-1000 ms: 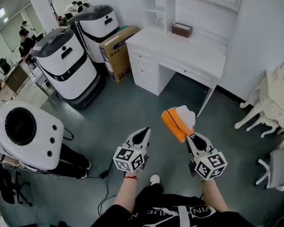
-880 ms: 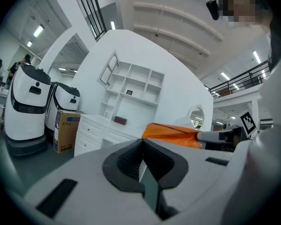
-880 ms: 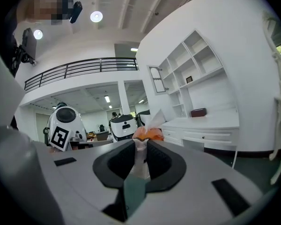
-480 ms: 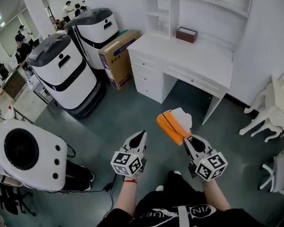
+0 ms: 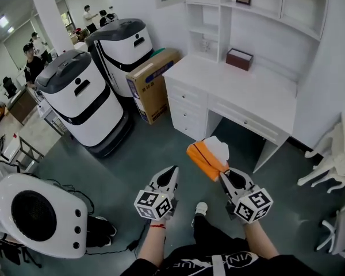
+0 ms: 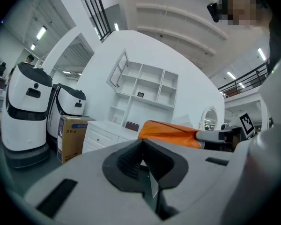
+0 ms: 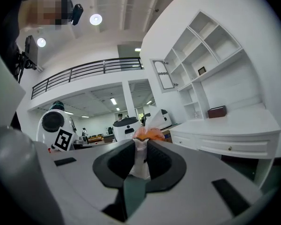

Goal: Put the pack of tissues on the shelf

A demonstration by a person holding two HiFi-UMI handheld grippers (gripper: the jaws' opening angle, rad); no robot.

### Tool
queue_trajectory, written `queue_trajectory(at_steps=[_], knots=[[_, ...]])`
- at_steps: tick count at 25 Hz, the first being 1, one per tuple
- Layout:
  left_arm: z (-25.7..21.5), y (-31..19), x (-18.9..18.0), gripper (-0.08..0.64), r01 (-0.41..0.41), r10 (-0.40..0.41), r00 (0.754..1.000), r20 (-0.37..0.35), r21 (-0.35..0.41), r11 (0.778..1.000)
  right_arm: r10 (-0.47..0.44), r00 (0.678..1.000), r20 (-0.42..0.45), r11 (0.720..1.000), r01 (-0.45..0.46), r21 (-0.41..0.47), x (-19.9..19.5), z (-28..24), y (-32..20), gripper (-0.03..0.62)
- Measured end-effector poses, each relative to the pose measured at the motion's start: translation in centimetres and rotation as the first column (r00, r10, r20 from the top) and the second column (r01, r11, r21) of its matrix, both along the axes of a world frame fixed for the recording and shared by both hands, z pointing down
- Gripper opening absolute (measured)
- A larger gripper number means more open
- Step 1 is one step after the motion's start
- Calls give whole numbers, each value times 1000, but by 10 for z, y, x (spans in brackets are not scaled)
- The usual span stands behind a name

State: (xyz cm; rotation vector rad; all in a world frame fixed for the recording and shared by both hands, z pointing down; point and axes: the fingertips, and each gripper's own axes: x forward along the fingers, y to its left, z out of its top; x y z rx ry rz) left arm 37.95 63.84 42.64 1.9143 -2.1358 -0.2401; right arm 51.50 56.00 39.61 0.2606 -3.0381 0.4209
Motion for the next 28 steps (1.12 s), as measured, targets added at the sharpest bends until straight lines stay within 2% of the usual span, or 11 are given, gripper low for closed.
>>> queue_trajectory(at_steps=[8, 18, 28], knots=[[-14, -74, -65, 4, -8, 8, 1000, 8, -4, 1000, 3, 1000, -3, 1000, -3, -9, -66, -7, -73, 49], [-24, -161, -123, 3, -39, 38, 999, 26, 7, 999, 27, 999, 25, 1000, -27, 4, -127, -18, -154, 49], [-30, -233, -153, 4, -82, 80, 996, 37, 42, 996, 42, 998, 37, 999, -43, 21, -160, -24, -203, 49]])
